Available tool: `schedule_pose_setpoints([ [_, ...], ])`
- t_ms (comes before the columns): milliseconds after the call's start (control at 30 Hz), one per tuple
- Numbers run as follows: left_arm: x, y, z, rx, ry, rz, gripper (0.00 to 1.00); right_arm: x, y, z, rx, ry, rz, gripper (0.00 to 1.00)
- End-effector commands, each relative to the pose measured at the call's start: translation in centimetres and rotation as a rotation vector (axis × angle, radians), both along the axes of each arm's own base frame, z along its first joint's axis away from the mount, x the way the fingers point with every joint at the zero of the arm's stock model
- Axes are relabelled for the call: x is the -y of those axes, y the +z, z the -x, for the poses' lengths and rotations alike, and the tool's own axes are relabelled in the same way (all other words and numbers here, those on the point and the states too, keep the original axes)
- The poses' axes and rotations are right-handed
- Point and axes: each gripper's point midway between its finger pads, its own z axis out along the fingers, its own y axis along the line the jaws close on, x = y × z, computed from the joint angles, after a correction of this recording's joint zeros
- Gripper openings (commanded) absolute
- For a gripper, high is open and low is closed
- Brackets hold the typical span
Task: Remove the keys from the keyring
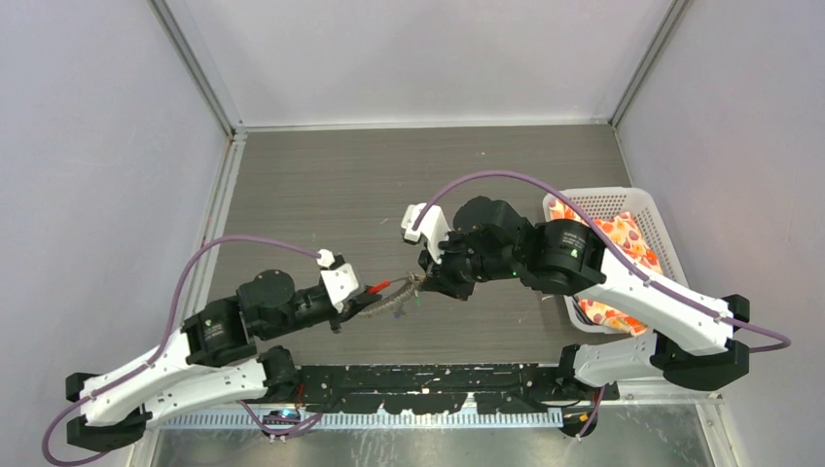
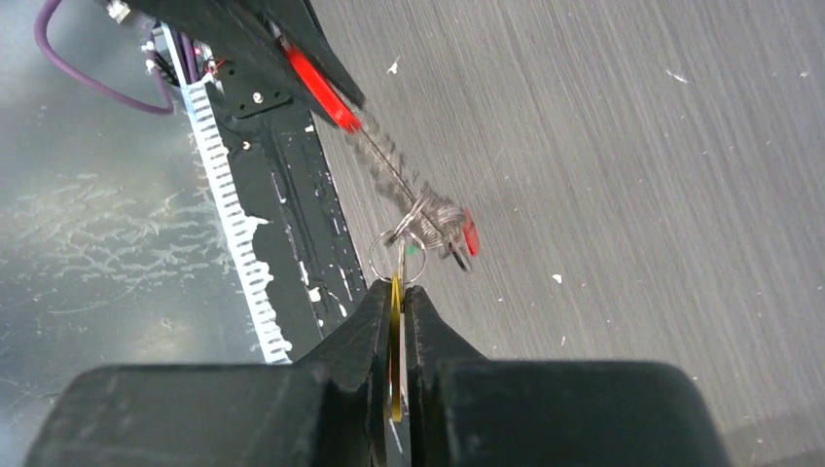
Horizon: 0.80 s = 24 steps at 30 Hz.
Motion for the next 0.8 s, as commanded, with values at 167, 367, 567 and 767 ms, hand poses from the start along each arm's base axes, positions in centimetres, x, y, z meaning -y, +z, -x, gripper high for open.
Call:
schedule_pose_setpoints([
  [167,3.1,-2.5,-5.1,-0.095,0.297,0.352,0.01,-0.3,-4.4,-1.6,-0.15,-0.25,0.133,0.01],
  [367,2.3,-8.6,-7.5,-0.062,0.452,0.359,0.01,0.6,-9.8,-4.9,-0.217,-0.469,0.219,0.01],
  [567,1.8,-13.0,-7.7,-0.138,0.521,0.371,0.18,-0.6,-12.9,-6.3,-0.281,-0.494,0.189,0.01],
  [767,1.7,-14.6,-7.0,-0.187,0.502,0.405,0.38,-2.4,-14.5,-5.1,-0.363,-0.398,0.199,0.01],
])
